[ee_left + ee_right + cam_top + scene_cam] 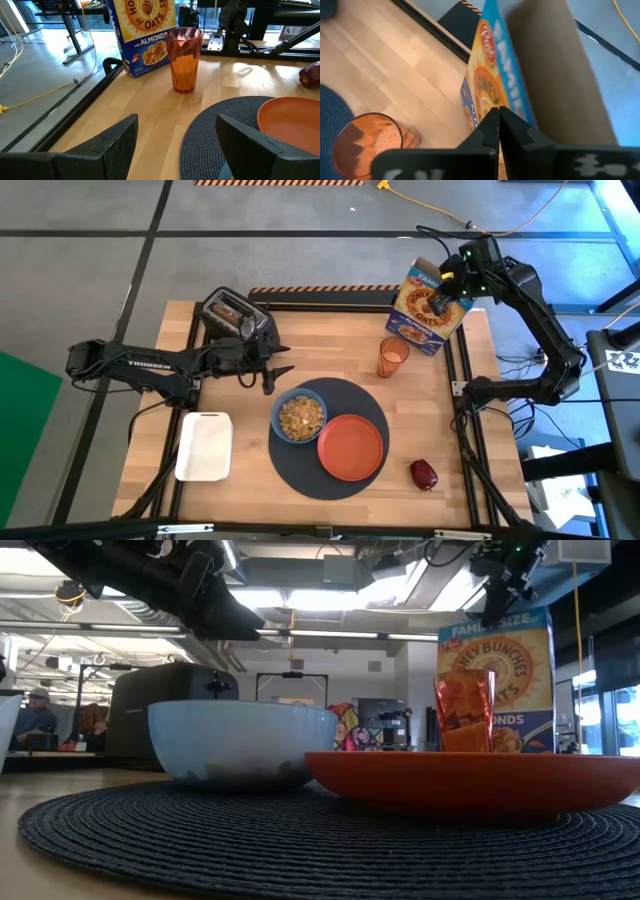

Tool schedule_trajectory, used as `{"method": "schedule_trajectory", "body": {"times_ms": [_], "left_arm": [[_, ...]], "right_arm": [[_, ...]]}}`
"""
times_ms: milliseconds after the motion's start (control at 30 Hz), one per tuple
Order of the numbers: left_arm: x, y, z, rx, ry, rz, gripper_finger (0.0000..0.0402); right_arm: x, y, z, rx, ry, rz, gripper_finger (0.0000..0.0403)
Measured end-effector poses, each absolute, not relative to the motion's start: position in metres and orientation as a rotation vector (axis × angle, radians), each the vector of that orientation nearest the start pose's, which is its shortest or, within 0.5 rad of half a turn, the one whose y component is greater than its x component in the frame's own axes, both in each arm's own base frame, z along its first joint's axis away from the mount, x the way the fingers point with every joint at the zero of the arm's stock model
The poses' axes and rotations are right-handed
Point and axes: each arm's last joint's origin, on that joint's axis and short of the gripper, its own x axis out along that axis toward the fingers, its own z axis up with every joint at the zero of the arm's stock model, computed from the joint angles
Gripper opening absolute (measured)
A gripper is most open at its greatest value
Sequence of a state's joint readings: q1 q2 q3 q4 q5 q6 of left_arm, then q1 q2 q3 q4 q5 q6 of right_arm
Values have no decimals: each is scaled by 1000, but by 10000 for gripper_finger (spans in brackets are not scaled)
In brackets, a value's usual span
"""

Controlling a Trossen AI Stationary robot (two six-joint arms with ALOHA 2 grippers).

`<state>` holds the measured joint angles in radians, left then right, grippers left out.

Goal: Arrange a breakfast setting
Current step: Adjust the cereal box

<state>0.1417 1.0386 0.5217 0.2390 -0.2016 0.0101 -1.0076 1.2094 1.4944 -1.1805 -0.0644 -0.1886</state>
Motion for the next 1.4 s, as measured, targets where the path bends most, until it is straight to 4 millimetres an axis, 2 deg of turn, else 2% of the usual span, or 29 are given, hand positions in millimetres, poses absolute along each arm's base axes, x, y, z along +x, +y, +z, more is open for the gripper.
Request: {"method": "schedule_trajectory", "body": {"times_ms": [533, 1000, 1267, 1400], "left_arm": [[218, 37, 236, 19, 281, 340, 262], [218, 37, 236, 19, 281, 340, 262], [218, 37, 236, 19, 281, 340, 262], [218, 37, 236, 19, 281, 340, 262]], "right_arm": [[109, -169, 409, 277, 824, -798, 1], [103, -160, 450, 168, 696, -822, 1], [105, -148, 474, 88, 470, -597, 5], [105, -145, 468, 143, 496, -531, 27]]}}
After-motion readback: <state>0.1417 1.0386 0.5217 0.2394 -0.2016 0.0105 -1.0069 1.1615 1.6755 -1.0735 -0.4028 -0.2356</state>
